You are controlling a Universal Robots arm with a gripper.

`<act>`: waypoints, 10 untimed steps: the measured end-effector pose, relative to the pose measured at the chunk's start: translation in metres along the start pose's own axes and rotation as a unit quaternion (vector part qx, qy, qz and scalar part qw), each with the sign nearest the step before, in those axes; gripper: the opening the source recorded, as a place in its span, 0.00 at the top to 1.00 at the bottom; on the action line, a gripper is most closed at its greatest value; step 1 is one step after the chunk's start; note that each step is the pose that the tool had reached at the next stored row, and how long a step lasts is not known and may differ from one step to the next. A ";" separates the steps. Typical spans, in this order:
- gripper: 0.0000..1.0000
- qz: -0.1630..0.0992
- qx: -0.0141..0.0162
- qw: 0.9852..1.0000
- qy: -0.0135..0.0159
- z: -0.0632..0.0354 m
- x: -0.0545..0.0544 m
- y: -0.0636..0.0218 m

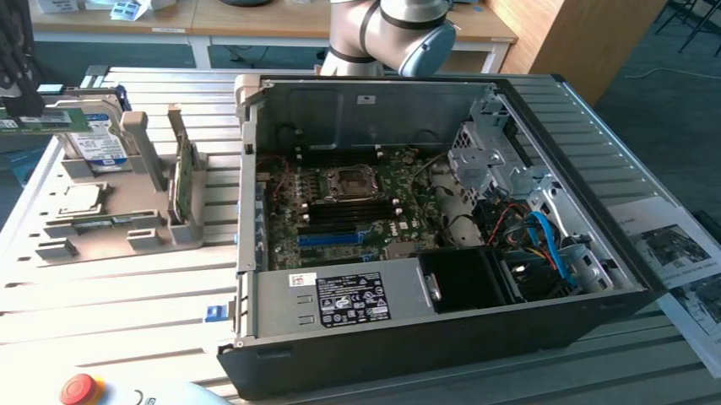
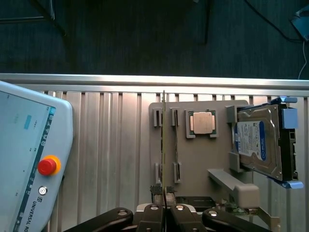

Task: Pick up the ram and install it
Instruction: 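Pick up the ram and move it above insertion slot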

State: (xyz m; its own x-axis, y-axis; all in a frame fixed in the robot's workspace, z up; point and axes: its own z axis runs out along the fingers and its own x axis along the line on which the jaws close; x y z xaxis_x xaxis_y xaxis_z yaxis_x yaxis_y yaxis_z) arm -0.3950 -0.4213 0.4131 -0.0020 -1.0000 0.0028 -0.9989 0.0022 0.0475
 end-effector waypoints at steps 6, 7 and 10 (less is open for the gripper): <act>0.88 0.000 0.000 1.000 0.000 -0.0007 0.000 0.0000; 0.88 0.000 0.000 1.000 0.000 -0.0009 0.000 0.0000; 0.88 0.000 0.000 1.000 0.000 -0.0025 0.000 0.0001</act>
State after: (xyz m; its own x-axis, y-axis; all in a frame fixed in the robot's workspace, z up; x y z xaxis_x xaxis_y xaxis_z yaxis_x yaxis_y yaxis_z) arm -0.3949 -0.4213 0.4156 -0.0020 -1.0000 0.0035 -0.9989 0.0022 0.0477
